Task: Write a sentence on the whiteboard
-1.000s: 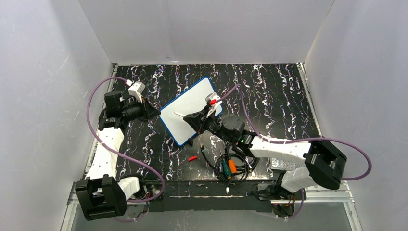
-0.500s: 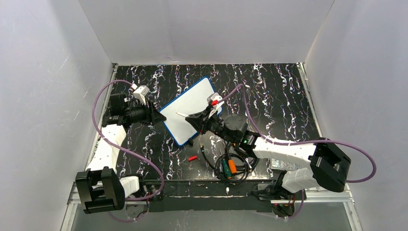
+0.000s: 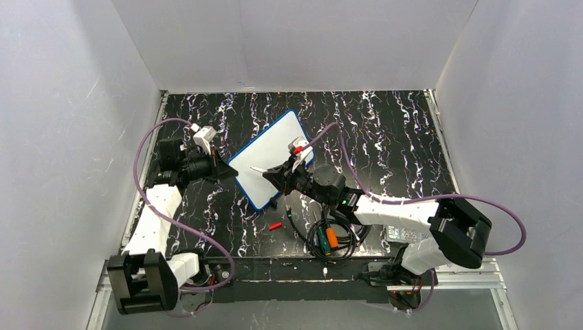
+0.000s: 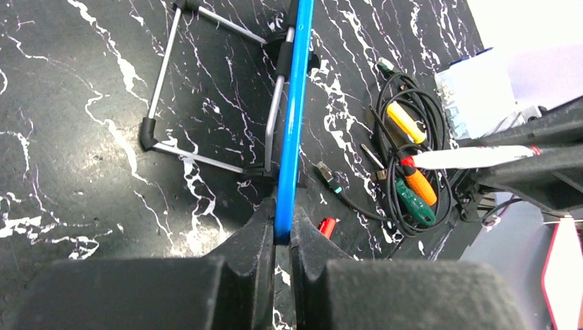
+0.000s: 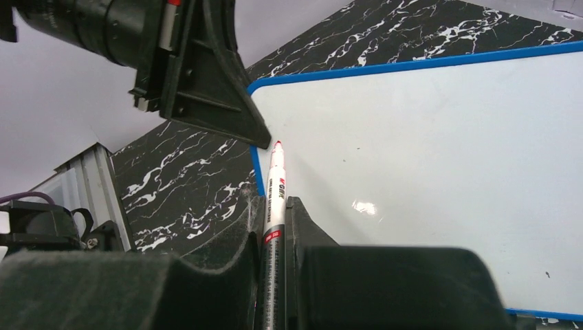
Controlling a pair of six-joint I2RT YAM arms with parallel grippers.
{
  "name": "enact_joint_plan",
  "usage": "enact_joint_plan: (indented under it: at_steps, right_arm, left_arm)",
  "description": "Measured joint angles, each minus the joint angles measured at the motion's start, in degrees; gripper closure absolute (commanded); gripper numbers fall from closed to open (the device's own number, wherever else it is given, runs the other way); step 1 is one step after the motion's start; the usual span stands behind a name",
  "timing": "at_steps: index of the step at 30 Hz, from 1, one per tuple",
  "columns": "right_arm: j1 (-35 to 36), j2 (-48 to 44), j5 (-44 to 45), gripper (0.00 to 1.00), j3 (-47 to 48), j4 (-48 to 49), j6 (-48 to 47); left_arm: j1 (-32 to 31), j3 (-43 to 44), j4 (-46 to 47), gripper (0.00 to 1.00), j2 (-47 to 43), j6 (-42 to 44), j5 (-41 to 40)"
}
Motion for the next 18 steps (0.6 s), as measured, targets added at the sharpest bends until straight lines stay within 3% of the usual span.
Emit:
enact_joint_plan:
  at_steps: [8, 18]
  right_arm:
    - [0.0, 2.32, -1.25, 0.99, 1.25, 0.35, -0.26]
    - [0.0, 5.75, -2.56, 0.99, 1.95, 4.98, -0.39]
  left_arm:
    - [-2.91, -4.5, -0.96, 1.0, -9.92, 0.26, -4.85]
    - [-3.69, -3.8, -1.9, 1.0, -9.14, 1.16, -6.51]
